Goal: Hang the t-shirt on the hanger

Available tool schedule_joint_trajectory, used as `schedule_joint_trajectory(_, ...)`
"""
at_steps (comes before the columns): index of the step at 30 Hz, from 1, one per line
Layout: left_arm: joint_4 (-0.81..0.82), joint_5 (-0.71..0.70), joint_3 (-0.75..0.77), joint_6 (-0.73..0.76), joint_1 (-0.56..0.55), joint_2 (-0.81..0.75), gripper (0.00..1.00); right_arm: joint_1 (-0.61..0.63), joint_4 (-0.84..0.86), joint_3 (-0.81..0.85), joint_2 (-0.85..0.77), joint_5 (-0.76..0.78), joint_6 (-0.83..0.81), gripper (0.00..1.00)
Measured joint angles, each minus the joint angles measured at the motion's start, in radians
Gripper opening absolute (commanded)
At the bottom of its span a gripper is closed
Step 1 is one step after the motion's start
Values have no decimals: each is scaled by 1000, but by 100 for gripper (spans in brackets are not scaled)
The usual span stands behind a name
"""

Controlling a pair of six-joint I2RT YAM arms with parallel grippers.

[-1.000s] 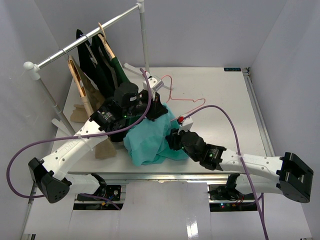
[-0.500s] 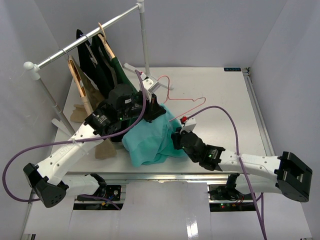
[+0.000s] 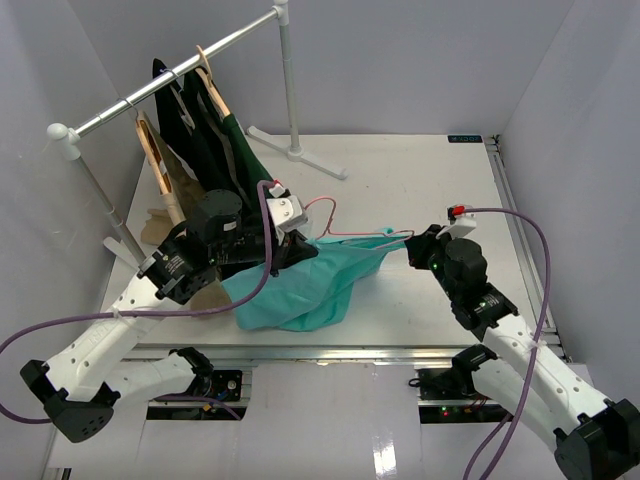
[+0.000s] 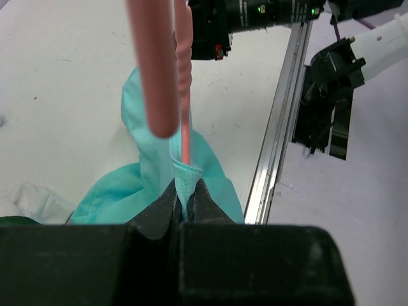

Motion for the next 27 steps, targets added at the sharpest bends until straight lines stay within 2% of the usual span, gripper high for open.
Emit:
schedule_joint_trajectory(7,-89,-8,12,68,0,39,0,-117,-26,1,1,-162,-3,8)
schedule_joint_trajectory(15,-121,-55,44,106,0,78,0,-142,-143,44,-57,-241,-38,8)
schedule_joint_trajectory(22,-112,-42,79,126,0,163,0,-157,-275,154,-85,-334,-106,8)
schedule_joint_trajectory(27,-81,56,78,126,0,238,0,-160,-351,303,0,-466,-177,8)
